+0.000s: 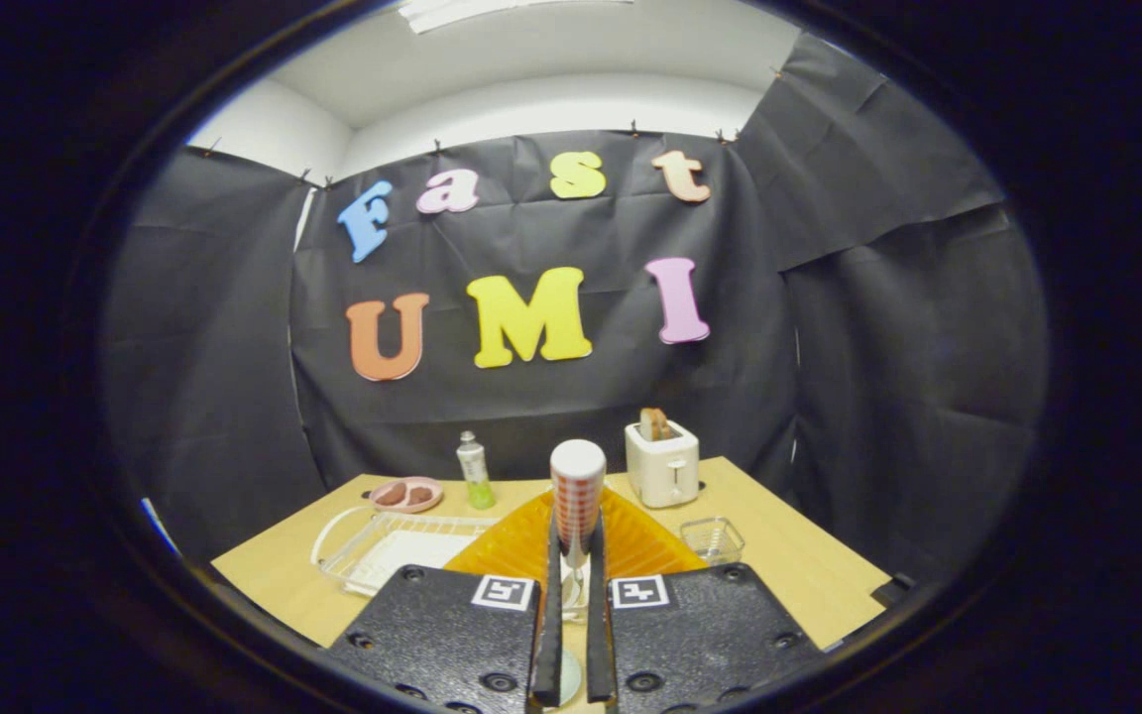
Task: Take the plate from the dish rack, then take the spoon from the basket and place it into the plate.
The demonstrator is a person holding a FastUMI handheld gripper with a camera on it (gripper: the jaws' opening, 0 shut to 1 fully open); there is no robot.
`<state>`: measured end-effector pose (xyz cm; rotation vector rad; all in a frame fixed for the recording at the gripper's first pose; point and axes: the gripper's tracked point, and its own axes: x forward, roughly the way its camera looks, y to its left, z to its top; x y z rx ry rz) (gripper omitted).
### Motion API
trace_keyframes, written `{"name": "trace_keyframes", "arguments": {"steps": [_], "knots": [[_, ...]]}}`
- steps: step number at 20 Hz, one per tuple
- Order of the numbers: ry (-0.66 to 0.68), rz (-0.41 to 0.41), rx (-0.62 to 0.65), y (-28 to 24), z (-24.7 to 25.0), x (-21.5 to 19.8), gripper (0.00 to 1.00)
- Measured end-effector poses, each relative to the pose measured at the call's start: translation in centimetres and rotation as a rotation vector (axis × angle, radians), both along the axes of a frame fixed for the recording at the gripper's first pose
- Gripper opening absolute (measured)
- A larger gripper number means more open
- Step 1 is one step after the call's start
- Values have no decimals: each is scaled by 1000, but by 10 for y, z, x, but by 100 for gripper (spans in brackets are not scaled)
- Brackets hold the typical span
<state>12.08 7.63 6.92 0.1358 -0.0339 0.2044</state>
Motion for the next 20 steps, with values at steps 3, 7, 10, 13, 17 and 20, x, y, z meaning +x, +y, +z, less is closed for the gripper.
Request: {"name": "trace_keyframes", "arguments": {"steps": [3,7,10,13,17,20], "knots": [[29,69,-32,40,-24,-3,15],[88,132,-51,90,-70,6,15],[108,118,-97,110,-106,18,15],[151,112,-87,117,-136,27,15],[213,123,-60,127,-163,31,15],[247,158,-52,136,-175,28,16]]}}
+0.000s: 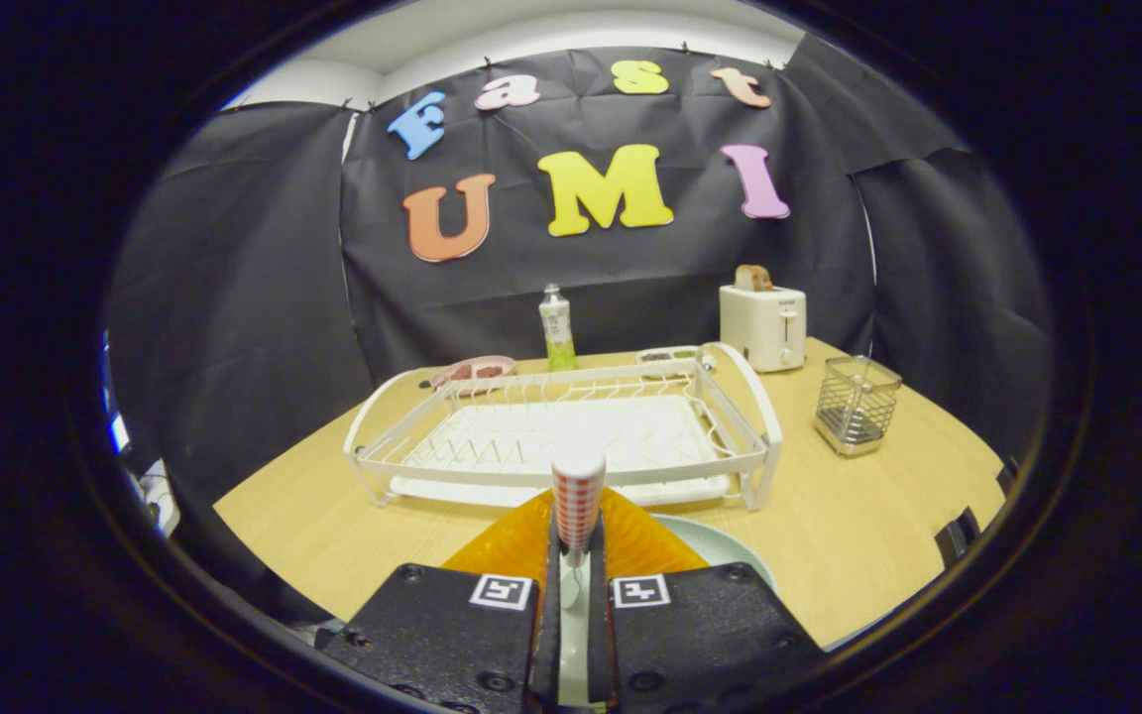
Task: Take the plate from the dish rack, then take the spoon from the basket and place it into the plate.
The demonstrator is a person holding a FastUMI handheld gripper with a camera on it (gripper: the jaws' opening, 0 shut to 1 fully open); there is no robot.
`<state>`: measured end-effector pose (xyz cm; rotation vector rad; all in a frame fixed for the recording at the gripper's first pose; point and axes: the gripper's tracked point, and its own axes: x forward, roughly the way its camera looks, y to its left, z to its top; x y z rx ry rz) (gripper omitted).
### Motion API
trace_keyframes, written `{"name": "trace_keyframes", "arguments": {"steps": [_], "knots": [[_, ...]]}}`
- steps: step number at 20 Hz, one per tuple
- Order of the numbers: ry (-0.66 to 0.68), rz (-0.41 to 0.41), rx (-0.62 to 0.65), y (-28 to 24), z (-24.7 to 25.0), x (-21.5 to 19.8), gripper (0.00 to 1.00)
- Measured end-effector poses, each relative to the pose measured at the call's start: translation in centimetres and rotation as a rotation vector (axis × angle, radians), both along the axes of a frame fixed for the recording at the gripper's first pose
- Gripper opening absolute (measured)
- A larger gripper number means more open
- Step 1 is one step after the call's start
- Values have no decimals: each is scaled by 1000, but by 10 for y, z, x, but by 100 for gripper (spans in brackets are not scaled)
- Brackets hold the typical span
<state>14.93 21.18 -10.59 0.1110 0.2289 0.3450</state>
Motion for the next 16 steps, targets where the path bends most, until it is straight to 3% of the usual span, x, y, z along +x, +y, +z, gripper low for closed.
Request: {"name": "trace_keyframes", "arguments": {"steps": [7,9,11,15,16], "knots": [[16,-41,21,-18,0,8,23],[5,-84,-21,-36,0,10,41],[-26,-115,-50,-51,9,8,47],[-90,-201,-110,-86,34,-5,71],[-103,-221,-121,-94,42,-9,71]]}}
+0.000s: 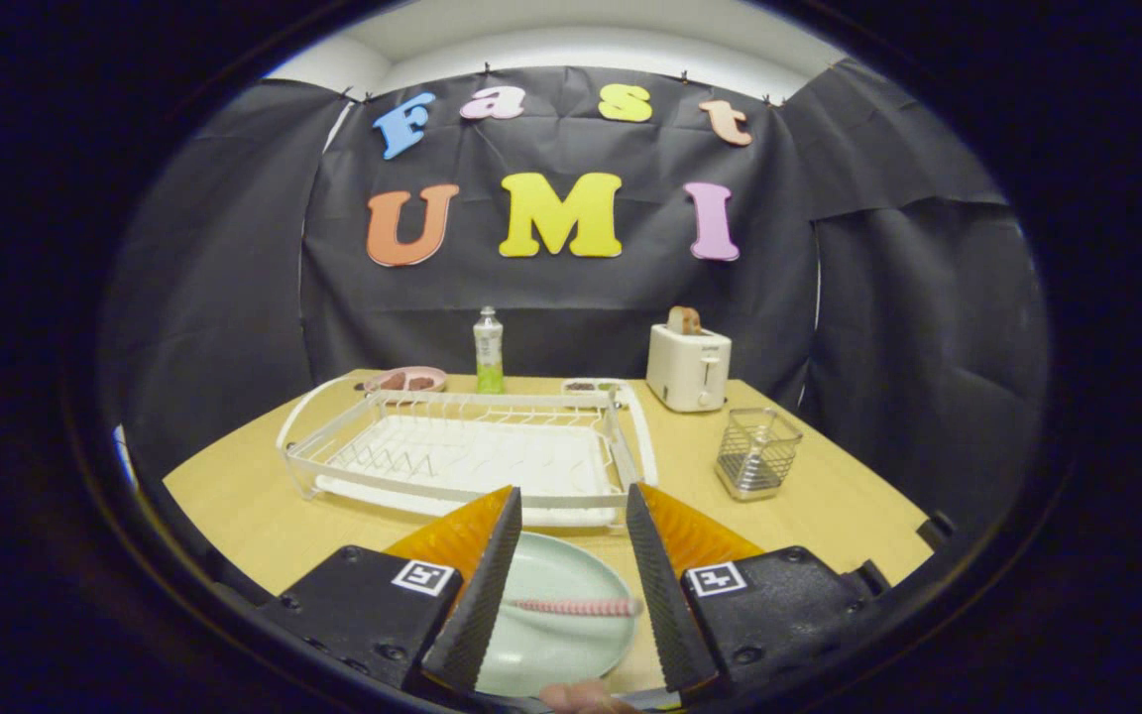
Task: Take the plate from the dish rack, then take the spoon from the basket and place it into the plate.
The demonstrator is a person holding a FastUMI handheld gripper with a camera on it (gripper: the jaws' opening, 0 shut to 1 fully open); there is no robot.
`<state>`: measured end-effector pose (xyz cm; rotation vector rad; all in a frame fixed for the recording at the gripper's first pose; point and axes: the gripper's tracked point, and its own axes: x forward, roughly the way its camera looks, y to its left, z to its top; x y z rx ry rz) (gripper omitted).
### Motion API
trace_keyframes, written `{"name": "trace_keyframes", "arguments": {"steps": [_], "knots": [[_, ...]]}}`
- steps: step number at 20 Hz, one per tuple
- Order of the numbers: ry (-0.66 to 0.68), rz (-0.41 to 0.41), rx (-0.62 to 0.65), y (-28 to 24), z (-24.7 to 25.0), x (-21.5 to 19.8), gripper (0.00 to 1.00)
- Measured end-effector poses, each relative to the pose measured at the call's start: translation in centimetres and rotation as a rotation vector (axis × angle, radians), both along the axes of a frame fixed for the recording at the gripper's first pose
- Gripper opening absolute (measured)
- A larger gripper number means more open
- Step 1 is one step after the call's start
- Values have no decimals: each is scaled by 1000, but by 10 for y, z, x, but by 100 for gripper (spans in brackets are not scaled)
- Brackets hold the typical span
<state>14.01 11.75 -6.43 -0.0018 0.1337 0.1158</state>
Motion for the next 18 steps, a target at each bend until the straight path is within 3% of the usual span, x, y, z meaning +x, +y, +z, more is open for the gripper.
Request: {"name": "trace_keyframes", "arguments": {"steps": [1,3,18], "knots": [[-13,-21,-8,-9,7,-7,72],[-29,-49,-3,-24,22,-22,100],[-193,-64,62,-73,98,-119,100]]}}
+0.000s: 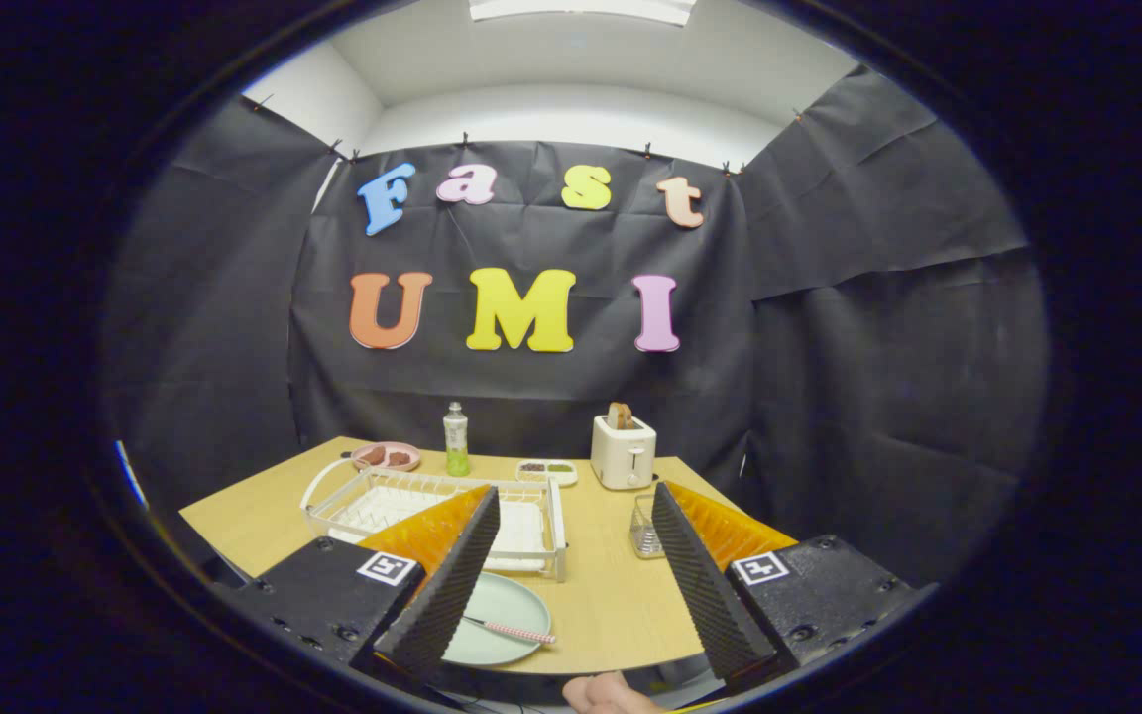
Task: Take the plate from the dish rack, then take the spoon from the basket and place it into the plate.
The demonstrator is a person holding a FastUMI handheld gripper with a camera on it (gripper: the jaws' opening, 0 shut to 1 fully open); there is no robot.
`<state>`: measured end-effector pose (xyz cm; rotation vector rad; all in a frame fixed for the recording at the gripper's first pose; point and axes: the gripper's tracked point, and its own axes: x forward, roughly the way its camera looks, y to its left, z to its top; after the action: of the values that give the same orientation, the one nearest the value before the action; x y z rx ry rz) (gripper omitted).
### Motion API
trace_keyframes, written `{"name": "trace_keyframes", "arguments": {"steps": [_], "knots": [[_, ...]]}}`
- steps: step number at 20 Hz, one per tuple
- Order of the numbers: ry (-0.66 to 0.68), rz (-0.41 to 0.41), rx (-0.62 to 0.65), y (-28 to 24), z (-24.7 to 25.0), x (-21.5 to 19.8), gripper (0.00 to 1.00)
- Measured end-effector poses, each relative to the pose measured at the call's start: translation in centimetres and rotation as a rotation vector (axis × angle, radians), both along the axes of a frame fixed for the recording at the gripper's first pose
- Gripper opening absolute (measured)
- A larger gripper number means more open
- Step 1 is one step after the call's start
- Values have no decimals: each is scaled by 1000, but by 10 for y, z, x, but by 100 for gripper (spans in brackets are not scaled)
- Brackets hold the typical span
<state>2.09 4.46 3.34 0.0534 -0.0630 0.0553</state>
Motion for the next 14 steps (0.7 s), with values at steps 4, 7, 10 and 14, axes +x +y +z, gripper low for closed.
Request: {"name": "trace_keyframes", "arguments": {"steps": [4,7,10,14], "knots": [[-35,-18,27,-15,12,-13,100],[-65,-31,9,-19,17,-21,100],[-68,-51,15,-22,14,-22,100],[-52,-29,38,-18,9,-19,100]]}}
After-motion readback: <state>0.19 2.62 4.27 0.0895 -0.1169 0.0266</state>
